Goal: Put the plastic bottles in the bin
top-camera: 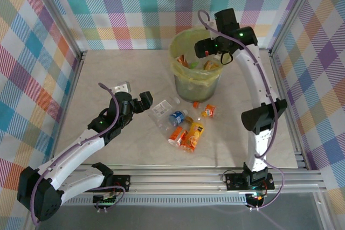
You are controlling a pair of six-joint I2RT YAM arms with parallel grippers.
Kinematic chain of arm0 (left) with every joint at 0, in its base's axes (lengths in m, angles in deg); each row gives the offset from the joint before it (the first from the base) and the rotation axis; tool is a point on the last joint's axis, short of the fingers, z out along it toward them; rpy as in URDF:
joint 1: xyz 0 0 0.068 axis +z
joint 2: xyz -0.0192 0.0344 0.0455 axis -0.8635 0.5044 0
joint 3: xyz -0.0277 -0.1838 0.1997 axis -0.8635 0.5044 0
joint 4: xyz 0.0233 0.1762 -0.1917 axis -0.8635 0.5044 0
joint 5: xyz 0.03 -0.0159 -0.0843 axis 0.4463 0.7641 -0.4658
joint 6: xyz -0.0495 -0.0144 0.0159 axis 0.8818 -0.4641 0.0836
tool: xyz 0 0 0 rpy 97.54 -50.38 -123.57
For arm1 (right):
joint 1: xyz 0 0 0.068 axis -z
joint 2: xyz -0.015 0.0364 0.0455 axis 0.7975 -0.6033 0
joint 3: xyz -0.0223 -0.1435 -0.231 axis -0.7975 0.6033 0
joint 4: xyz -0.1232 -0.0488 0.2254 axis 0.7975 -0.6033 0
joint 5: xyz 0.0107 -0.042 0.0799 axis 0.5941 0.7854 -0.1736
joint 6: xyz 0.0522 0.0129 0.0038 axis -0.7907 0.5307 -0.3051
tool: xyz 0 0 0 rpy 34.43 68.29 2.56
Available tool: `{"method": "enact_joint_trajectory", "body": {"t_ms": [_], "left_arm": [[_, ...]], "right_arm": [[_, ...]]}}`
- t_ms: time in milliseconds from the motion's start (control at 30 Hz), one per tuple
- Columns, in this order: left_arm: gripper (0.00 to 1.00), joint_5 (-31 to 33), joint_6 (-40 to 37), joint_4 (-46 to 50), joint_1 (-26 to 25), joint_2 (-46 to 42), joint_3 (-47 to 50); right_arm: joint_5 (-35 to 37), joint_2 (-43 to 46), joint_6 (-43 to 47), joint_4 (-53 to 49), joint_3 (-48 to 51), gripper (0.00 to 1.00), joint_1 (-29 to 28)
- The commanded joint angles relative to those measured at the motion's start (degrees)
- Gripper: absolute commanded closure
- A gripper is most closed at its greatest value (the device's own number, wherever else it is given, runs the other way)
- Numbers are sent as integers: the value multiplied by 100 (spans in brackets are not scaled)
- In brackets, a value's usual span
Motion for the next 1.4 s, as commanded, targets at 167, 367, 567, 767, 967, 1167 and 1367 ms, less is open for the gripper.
{"method": "enact_joint_trajectory", "body": {"t_ms": [167, 367, 567, 767, 967, 1167, 1367], "left_arm": [[0, 74, -51, 106, 47, -67, -135], [0, -4, -111, 130, 50, -61, -119], [0, -45, -156, 150, 46, -35, -73], [0, -93, -158, 68, 46, 72, -30], [0, -120, -126, -47, 50, 237, 1], [0, -160, -71, -147, 46, 426, 6], [0, -238, -8, -223, 46, 561, 6]], "right_arm": [[174, 1013, -1233, -337, 239, 0, 21], [192, 2274, -1884, 281, 2161, 0, 22], [269, 3860, -2320, 1046, 4472, 0, 21], [54, 5011, -3284, 1222, 6385, 0, 21], [-532, 5902, -4651, 1795, 8475, 0, -211], [-534, 6191, -5673, 2212, 9647, 0, -1039], [-452, 5780, -6391, 2754, 10034, 0, -2023]]}}
